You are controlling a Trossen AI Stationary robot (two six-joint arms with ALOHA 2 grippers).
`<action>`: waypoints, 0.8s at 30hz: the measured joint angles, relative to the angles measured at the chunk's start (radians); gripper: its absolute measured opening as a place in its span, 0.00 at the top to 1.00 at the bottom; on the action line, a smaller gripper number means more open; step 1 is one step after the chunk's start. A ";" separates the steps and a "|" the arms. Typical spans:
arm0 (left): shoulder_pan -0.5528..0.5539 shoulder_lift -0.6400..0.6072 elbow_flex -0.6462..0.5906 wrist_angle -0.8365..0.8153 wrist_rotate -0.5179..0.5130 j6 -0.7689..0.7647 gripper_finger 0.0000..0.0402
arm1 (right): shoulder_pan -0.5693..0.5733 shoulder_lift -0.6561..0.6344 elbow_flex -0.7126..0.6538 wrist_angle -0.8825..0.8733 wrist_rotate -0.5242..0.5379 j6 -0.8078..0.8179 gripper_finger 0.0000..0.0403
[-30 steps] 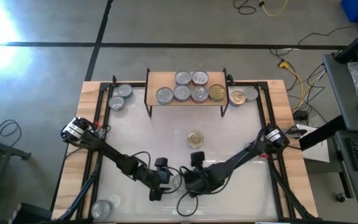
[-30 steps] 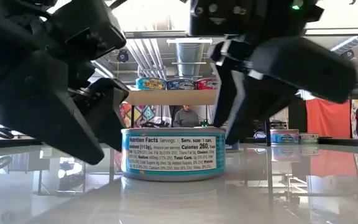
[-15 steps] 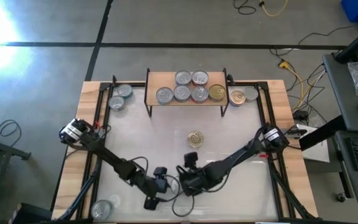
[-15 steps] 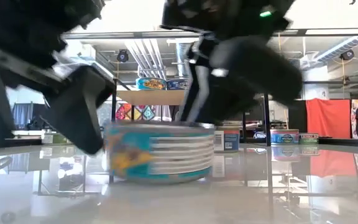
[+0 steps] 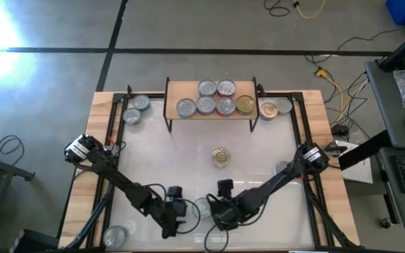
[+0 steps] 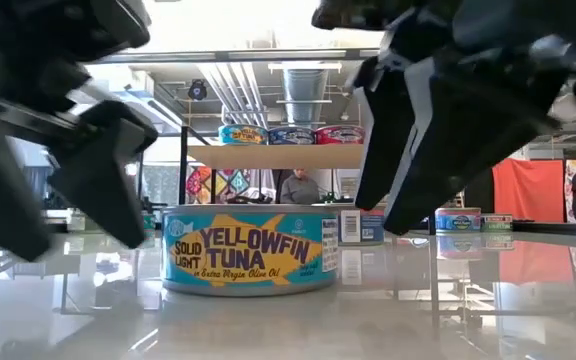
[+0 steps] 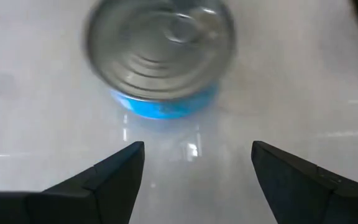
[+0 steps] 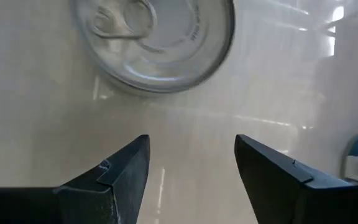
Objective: Stack canned seafood by type on shelf
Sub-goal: Put the bottom right yellow-blue tuna can on the shelf
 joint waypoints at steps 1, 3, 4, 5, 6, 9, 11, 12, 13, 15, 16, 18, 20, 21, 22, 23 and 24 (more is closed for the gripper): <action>0.007 0.002 -0.006 0.012 -0.012 0.001 0.30 | 0.002 0.002 -0.004 0.013 0.003 0.011 0.43; 0.014 0.013 -0.012 0.051 -0.035 0.026 0.29 | 0.004 0.010 -0.014 0.030 0.012 0.034 0.42; 0.014 0.023 -0.012 0.082 -0.052 0.043 0.28 | 0.003 0.015 -0.019 0.041 0.016 0.041 0.42; 0.014 0.034 -0.012 0.109 -0.063 0.058 0.27 | 0.000 0.017 -0.026 0.057 0.017 0.043 0.41; 0.013 0.045 -0.012 0.128 -0.065 0.068 0.26 | -0.003 0.020 -0.032 0.072 0.017 0.043 0.41; 0.017 0.080 -0.013 0.159 -0.066 0.081 0.23 | -0.008 0.024 -0.056 0.120 0.018 0.041 0.39; 0.022 0.096 -0.009 0.170 -0.072 0.087 0.21 | -0.011 0.028 -0.065 0.143 0.021 0.034 0.38; 0.025 0.105 -0.004 0.175 -0.075 0.091 0.20 | -0.014 0.028 -0.067 0.151 0.024 0.033 0.37; 0.026 0.112 -0.002 0.188 -0.078 0.093 0.19 | -0.018 0.029 -0.068 0.158 0.025 0.032 0.36; 0.029 0.121 0.008 0.197 -0.082 0.107 0.17 | -0.028 0.030 -0.068 0.161 0.030 0.033 0.36; 0.029 0.123 0.012 0.197 -0.087 0.114 0.16 | -0.033 0.030 -0.068 0.161 0.034 0.032 0.35; 0.029 0.123 0.018 0.193 -0.101 0.133 0.15 | -0.042 0.030 -0.068 0.162 0.033 0.017 0.35; 0.030 0.120 0.021 0.183 -0.102 0.150 0.15 | -0.046 0.030 -0.068 0.163 0.030 -0.002 0.36; 0.030 0.117 0.022 0.172 -0.102 0.152 0.15 | -0.047 0.030 -0.068 0.163 0.028 -0.007 0.36; 0.030 0.113 0.022 0.159 -0.102 0.151 0.15 | -0.048 0.030 -0.068 0.162 0.028 -0.009 0.36; 0.030 0.108 0.023 0.141 -0.102 0.150 0.15 | -0.048 0.030 -0.068 0.160 0.030 -0.010 0.37; 0.031 0.100 0.023 0.118 -0.103 0.150 0.15 | -0.048 0.030 -0.068 0.159 0.030 -0.009 0.37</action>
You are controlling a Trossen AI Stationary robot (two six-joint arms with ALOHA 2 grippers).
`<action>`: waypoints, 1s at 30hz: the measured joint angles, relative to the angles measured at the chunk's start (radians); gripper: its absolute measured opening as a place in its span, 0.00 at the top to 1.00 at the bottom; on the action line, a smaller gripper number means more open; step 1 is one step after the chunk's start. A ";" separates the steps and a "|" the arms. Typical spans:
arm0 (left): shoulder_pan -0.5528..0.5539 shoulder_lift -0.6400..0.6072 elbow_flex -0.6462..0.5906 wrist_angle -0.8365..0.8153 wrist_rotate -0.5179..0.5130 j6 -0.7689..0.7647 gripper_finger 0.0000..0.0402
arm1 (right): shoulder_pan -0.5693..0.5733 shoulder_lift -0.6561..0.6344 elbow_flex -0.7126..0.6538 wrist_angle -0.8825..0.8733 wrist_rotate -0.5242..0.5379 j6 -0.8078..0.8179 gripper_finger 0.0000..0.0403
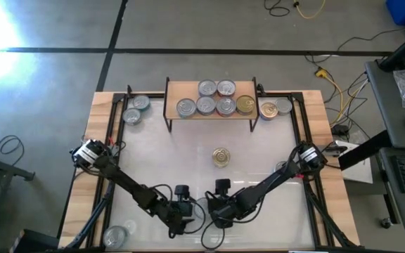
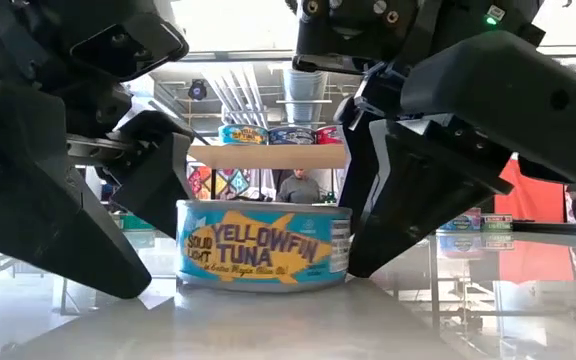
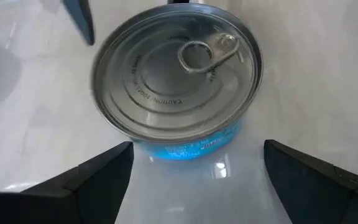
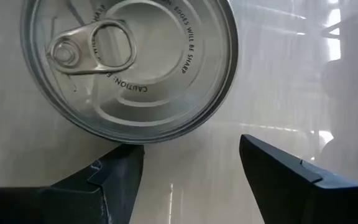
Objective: Stack canned seafood by type on shelf
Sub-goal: Put the bottom right yellow-blue tuna can on the shelf
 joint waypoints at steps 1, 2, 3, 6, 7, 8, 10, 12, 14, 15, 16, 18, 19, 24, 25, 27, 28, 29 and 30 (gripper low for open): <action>0.001 -0.007 0.000 -0.026 -0.004 -0.003 0.15 | 0.000 0.000 0.000 0.000 -0.001 0.000 0.37; 0.002 -0.016 0.000 -0.050 -0.006 -0.010 0.15 | 0.000 -0.001 0.000 0.000 -0.005 0.000 0.37; 0.005 -0.024 0.000 -0.074 -0.005 -0.019 0.15 | 0.001 -0.001 0.000 0.000 -0.006 0.000 0.36; 0.023 -0.042 -0.002 -0.120 0.010 -0.040 0.14 | 0.005 -0.002 0.000 -0.002 -0.005 0.001 0.34; 0.025 -0.043 -0.002 -0.122 0.012 -0.038 0.13 | 0.005 -0.002 0.000 -0.001 -0.005 0.001 0.33; 0.028 -0.043 -0.002 -0.122 0.012 -0.034 0.12 | 0.005 -0.002 0.000 -0.001 -0.005 0.001 0.32; 0.036 -0.042 -0.002 -0.120 0.016 -0.025 0.10 | 0.005 -0.002 0.000 -0.001 -0.005 0.000 0.30; 0.042 -0.042 -0.002 -0.113 0.020 -0.007 0.08 | 0.005 -0.002 0.000 -0.001 -0.005 0.001 0.28; 0.044 -0.041 -0.003 -0.100 0.021 0.020 0.06 | 0.004 -0.002 0.001 -0.001 -0.005 0.000 0.27; 0.044 -0.041 -0.002 -0.095 0.020 0.032 0.06 | 0.003 -0.002 0.004 -0.003 -0.006 0.000 0.26; 0.044 -0.040 0.003 -0.094 0.019 0.039 0.05 | 0.001 -0.002 0.007 -0.005 -0.008 0.000 0.25; 0.045 -0.036 0.018 -0.086 0.020 0.044 0.04 | -0.001 -0.002 0.015 -0.005 -0.009 0.000 0.24; 0.046 -0.036 0.025 -0.085 0.030 0.044 0.04 | -0.003 -0.002 0.019 -0.005 -0.010 0.000 0.24; 0.045 -0.017 0.053 -0.068 0.063 0.030 0.02 | -0.004 -0.002 0.026 0.000 -0.005 0.000 0.23; 0.046 -0.009 0.058 -0.063 0.077 0.028 0.02 | -0.004 -0.002 0.026 -0.001 -0.002 0.002 0.23; 0.048 0.008 0.068 -0.048 0.104 0.018 0.02 | -0.003 -0.002 0.026 -0.001 -0.003 0.010 0.24; 0.048 0.014 0.072 -0.043 0.107 0.010 0.02 | -0.003 -0.002 0.026 0.000 -0.003 0.014 0.25; 0.047 0.020 0.075 -0.041 0.107 0.003 0.01 | -0.003 -0.002 0.026 0.000 -0.003 0.016 0.25; 0.047 0.020 0.075 -0.043 0.107 0.000 0.01 | -0.003 -0.002 0.026 -0.001 -0.003 0.016 0.26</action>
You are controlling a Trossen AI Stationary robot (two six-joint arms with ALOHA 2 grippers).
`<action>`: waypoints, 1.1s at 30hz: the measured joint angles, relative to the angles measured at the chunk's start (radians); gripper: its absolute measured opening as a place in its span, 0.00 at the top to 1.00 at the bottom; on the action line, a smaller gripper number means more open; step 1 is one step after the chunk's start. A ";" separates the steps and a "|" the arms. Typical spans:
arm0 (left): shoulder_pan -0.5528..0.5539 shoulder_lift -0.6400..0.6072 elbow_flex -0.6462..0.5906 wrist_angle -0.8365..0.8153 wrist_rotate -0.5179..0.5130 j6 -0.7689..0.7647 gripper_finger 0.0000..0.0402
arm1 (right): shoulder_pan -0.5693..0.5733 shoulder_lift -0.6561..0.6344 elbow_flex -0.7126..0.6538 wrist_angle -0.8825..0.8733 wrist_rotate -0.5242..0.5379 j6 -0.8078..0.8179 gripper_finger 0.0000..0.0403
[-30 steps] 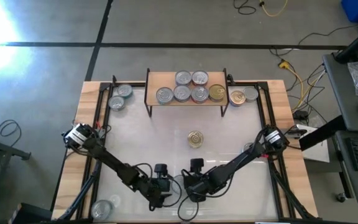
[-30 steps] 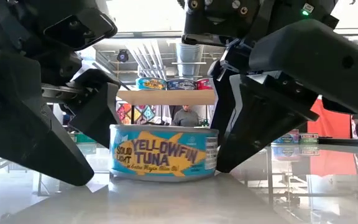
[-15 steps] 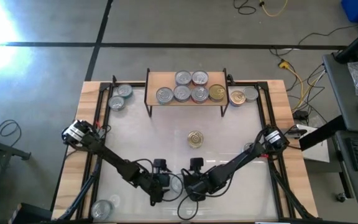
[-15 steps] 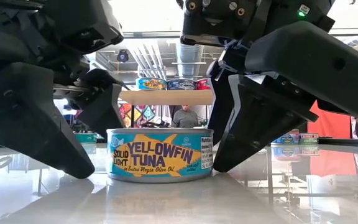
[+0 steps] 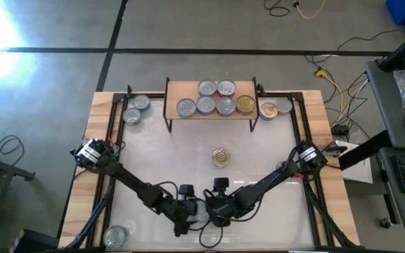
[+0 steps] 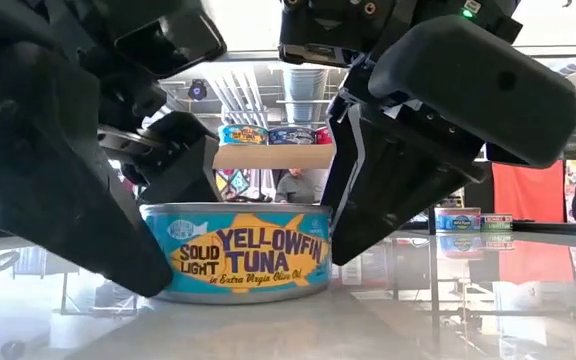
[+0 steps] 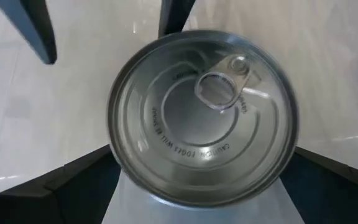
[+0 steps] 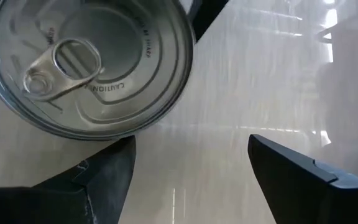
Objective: Stack canned seafood by type on shelf
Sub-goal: Put the bottom right yellow-blue tuna can on the shelf
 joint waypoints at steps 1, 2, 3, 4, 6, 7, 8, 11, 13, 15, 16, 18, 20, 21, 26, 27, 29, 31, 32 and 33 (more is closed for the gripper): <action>0.001 0.000 -0.001 -0.003 -0.002 -0.002 0.01 | 0.001 0.000 0.000 -0.003 0.000 0.000 0.26; 0.002 0.000 -0.003 -0.008 -0.008 -0.003 0.01 | 0.002 -0.001 0.000 -0.011 -0.003 0.000 0.26; 0.002 -0.001 -0.005 -0.016 -0.019 -0.008 0.01 | 0.004 -0.003 0.000 -0.026 -0.009 0.000 0.26; 0.002 -0.004 -0.006 -0.027 -0.027 -0.014 0.01 | 0.008 -0.005 0.000 -0.042 -0.013 0.004 0.26; 0.002 -0.011 -0.006 -0.051 -0.035 -0.018 0.01 | 0.016 -0.013 0.000 -0.077 -0.029 0.018 0.26; 0.002 -0.012 -0.006 -0.057 -0.035 -0.022 0.01 | 0.021 -0.015 0.000 -0.090 -0.035 0.027 0.25; 0.002 -0.014 -0.006 -0.061 -0.035 -0.029 0.01 | 0.025 -0.015 0.000 -0.095 -0.040 0.036 0.25; 0.002 -0.021 -0.006 -0.070 -0.034 -0.037 0.01 | 0.037 -0.015 0.000 -0.076 -0.055 0.039 0.23; 0.002 -0.023 -0.006 -0.068 -0.034 -0.064 0.01 | 0.038 -0.015 0.000 -0.036 -0.052 0.045 0.23; 0.002 -0.023 -0.006 -0.039 -0.033 -0.100 0.01 | 0.037 -0.015 0.000 -0.002 -0.029 0.053 0.23; 0.002 -0.021 -0.006 -0.016 -0.033 -0.116 0.01 | 0.036 -0.015 0.000 0.014 -0.020 0.057 0.24; 0.002 -0.013 -0.006 0.004 -0.034 -0.132 0.01 | 0.034 -0.015 0.000 0.053 -0.021 0.044 0.25; 0.001 -0.001 -0.007 0.028 -0.035 -0.137 0.01 | 0.034 -0.014 -0.001 0.080 -0.019 0.024 0.27; 0.001 0.002 -0.007 0.036 -0.033 -0.137 0.01 | 0.035 -0.013 -0.002 0.094 -0.019 0.019 0.27; 0.000 0.008 -0.010 0.077 -0.043 -0.128 0.01 | 0.036 -0.013 -0.003 0.105 -0.022 0.011 0.29; 0.000 0.009 -0.010 0.082 -0.047 -0.123 0.01 | 0.036 -0.013 -0.004 0.107 -0.020 0.013 0.29; 0.000 0.009 -0.011 0.093 -0.050 -0.108 0.01 | 0.036 -0.013 -0.005 0.113 -0.019 0.013 0.29; 0.000 0.020 -0.012 0.108 -0.066 -0.103 0.01 | 0.036 -0.013 -0.009 0.122 -0.016 0.011 0.29; -0.001 0.027 -0.012 0.122 -0.081 -0.098 0.01 | 0.036 -0.013 -0.012 0.120 -0.016 0.011 0.29; -0.001 0.039 -0.012 0.140 -0.089 -0.087 0.01 | 0.036 -0.013 -0.013 0.120 -0.016 0.011 0.29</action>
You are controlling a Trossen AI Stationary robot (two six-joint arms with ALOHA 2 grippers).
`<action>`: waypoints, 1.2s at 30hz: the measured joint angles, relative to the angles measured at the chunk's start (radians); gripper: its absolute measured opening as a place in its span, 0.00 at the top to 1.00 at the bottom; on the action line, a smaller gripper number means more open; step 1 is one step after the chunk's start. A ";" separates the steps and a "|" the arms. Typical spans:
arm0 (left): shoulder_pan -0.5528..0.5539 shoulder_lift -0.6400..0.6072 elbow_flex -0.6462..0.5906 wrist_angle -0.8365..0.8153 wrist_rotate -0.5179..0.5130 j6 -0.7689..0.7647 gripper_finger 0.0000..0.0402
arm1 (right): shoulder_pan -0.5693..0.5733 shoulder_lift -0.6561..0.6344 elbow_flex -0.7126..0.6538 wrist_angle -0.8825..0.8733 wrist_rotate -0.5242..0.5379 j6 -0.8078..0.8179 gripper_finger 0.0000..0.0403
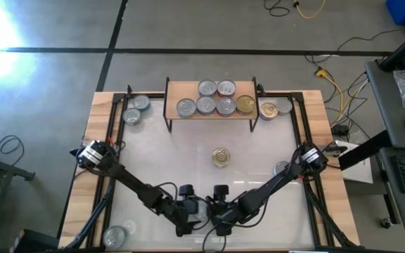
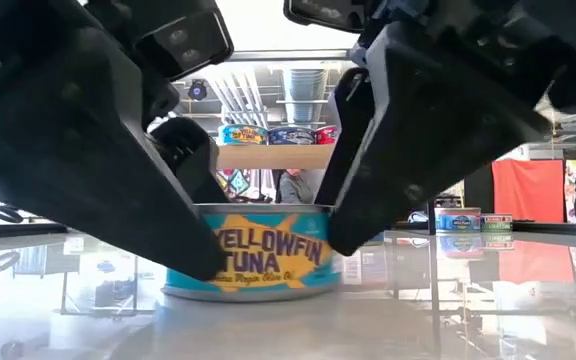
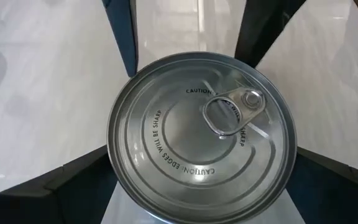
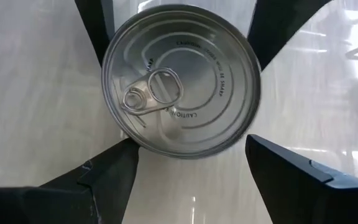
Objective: Stack canned seafood by type on shelf
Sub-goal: Put the bottom right yellow-blue tuna can on the shelf
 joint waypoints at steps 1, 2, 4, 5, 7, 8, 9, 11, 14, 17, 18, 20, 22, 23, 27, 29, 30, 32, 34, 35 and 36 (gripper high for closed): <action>0.000 0.014 0.000 0.025 -0.011 0.007 0.01 | 0.000 0.000 -0.001 -0.004 -0.001 0.000 0.29; 0.000 0.027 0.000 0.049 -0.022 0.012 0.01 | 0.000 0.000 -0.002 -0.008 -0.002 0.001 0.29; -0.001 0.051 0.000 0.086 -0.038 0.016 0.01 | 0.000 0.000 -0.003 -0.014 -0.002 0.003 0.29; -0.002 0.059 0.001 0.098 -0.045 0.015 0.02 | 0.001 0.000 -0.003 -0.018 -0.004 0.004 0.29; -0.006 0.063 0.002 0.106 -0.068 0.013 0.03 | 0.002 0.000 -0.003 -0.023 -0.004 0.005 0.27; -0.012 0.063 0.002 0.108 -0.084 0.007 0.04 | 0.003 0.000 -0.003 -0.028 -0.005 0.005 0.27; -0.015 0.061 0.001 0.110 -0.100 0.003 0.06 | 0.003 0.000 -0.003 -0.031 -0.007 0.005 0.26; -0.017 0.049 -0.006 0.104 -0.106 0.010 0.08 | 0.003 -0.005 -0.003 -0.048 -0.007 0.014 0.26; -0.015 0.011 -0.010 0.028 -0.127 0.018 0.10 | 0.007 -0.026 -0.003 -0.096 0.015 0.031 0.26; -0.014 -0.072 -0.010 -0.125 -0.131 0.021 0.11 | 0.011 -0.076 0.001 -0.156 0.017 0.034 0.28; -0.012 -0.107 -0.010 -0.174 -0.130 0.032 0.11 | 0.012 -0.098 0.001 -0.175 0.016 0.034 0.29; 0.003 -0.186 -0.010 -0.265 -0.121 0.070 0.11 | 0.014 -0.135 0.002 -0.222 0.016 0.033 0.30; 0.032 -0.277 -0.010 -0.352 -0.117 0.114 0.11 | 0.013 -0.166 0.000 -0.257 0.020 0.024 0.32; 0.053 -0.322 -0.010 -0.403 -0.119 0.141 0.11 | 0.010 -0.183 0.000 -0.269 0.033 0.008 0.33; 0.165 -0.502 -0.011 -0.559 -0.103 0.263 0.11 | -0.018 -0.251 0.000 -0.271 0.193 -0.093 0.36; 0.246 -0.585 -0.011 -0.591 -0.050 0.342 0.10 | -0.050 -0.275 -0.001 -0.264 0.269 -0.168 0.38; 0.293 -0.623 -0.011 -0.604 -0.024 0.388 0.10 | -0.074 -0.287 -0.001 -0.250 0.288 -0.208 0.39; 0.399 -0.690 -0.011 -0.612 0.038 0.483 0.09 | -0.130 -0.308 -0.001 -0.215 0.305 -0.285 0.40; 0.520 -0.745 -0.008 -0.613 0.105 0.582 0.09 | -0.195 -0.324 -0.001 -0.178 0.299 -0.369 0.42; 0.582 -0.765 0.002 -0.621 0.136 0.625 0.09 | -0.229 -0.327 -0.001 -0.165 0.287 -0.412 0.43; 0.647 -0.779 0.014 -0.625 0.173 0.665 0.09 | -0.263 -0.330 -0.001 -0.156 0.275 -0.458 0.44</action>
